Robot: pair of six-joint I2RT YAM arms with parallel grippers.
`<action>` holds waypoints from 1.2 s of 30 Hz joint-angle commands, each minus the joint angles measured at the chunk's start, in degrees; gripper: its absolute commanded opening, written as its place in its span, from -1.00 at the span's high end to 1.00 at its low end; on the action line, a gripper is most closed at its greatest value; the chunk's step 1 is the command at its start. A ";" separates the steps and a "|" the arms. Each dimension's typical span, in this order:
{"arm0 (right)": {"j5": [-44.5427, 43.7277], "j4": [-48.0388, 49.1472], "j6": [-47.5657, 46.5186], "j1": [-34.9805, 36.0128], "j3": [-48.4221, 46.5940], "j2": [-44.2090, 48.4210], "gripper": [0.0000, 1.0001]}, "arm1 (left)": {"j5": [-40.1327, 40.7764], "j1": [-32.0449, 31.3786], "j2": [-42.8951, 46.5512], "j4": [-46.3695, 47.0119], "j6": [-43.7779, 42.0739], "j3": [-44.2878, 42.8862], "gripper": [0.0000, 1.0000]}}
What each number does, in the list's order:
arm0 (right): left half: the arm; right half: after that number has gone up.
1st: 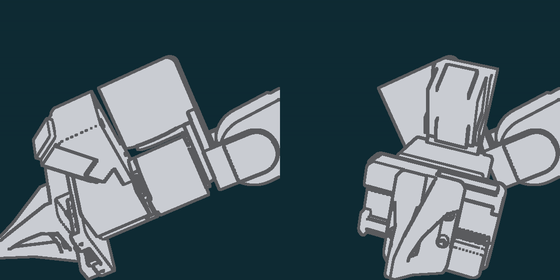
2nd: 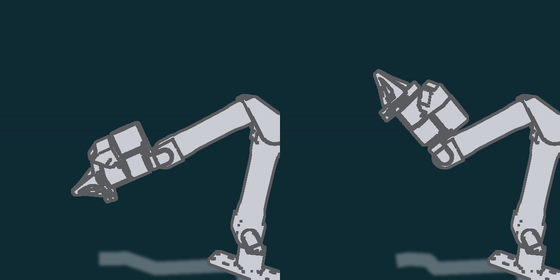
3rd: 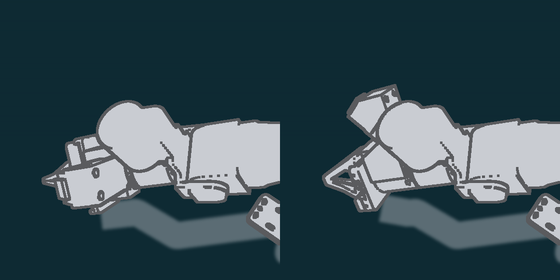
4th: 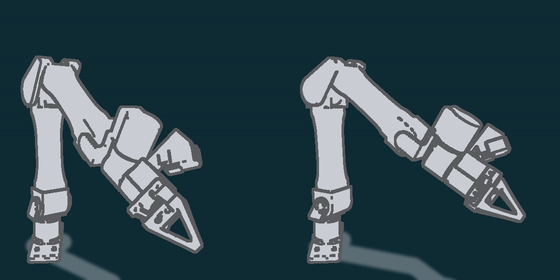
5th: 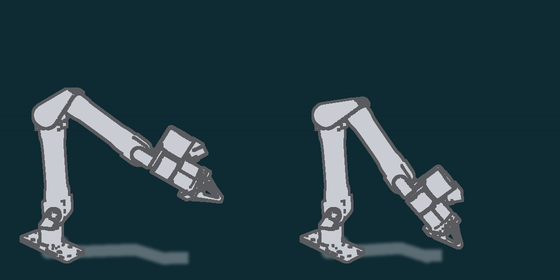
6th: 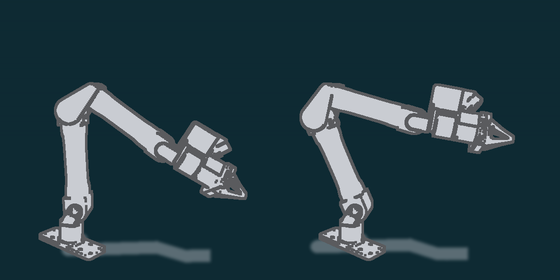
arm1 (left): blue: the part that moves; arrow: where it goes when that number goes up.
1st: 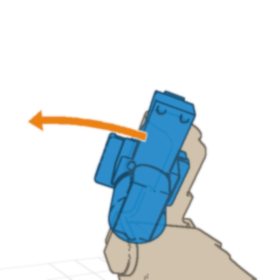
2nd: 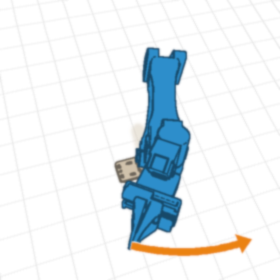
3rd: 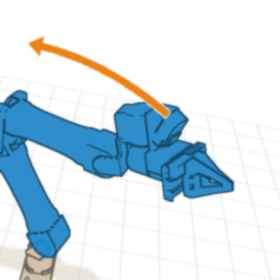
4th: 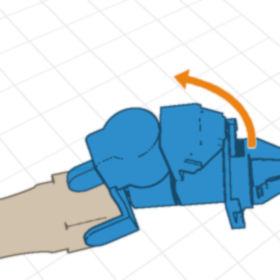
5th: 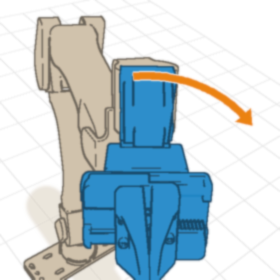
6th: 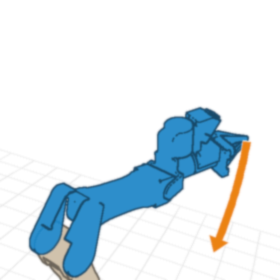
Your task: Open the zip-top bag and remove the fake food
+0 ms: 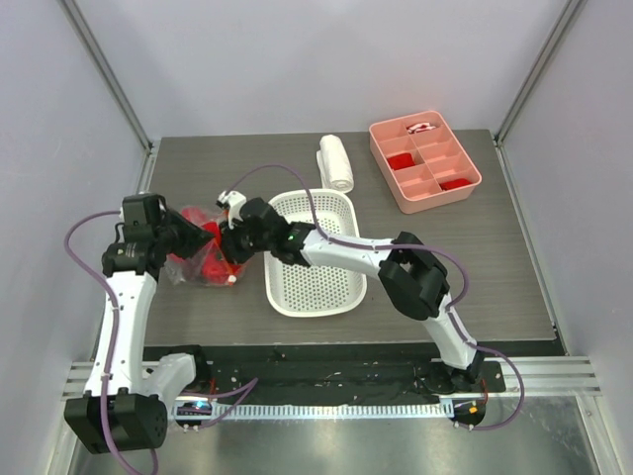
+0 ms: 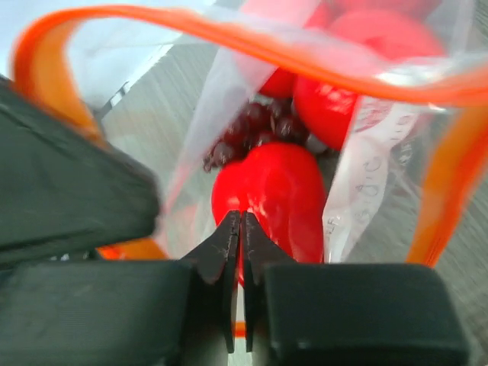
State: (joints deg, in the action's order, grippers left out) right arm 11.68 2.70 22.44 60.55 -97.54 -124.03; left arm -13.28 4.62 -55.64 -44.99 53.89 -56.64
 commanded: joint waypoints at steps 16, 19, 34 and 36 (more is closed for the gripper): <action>17.51 3.71 -1.87 -0.44 -3.54 -4.91 -0.66 | 0.44 -0.32 -2.37 1.76 -1.50 2.94 1.00; 13.73 5.55 -1.70 0.53 -2.31 -5.43 -0.70 | 2.73 -0.23 -1.50 2.10 -2.12 4.69 1.00; 1.33 18.48 -8.81 5.27 10.88 -3.76 -0.84 | 9.94 -0.23 7.38 -0.97 -0.37 14.88 1.00; -3.67 17.43 -9.51 6.50 10.18 -4.38 -0.92 | 10.11 -0.23 8.52 -1.32 0.68 15.59 1.00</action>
State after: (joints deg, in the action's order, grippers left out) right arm 15.84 16.36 16.49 65.32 -86.37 -129.80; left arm -4.97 4.60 -49.54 -45.74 52.56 -42.26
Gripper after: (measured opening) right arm 0.926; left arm 0.003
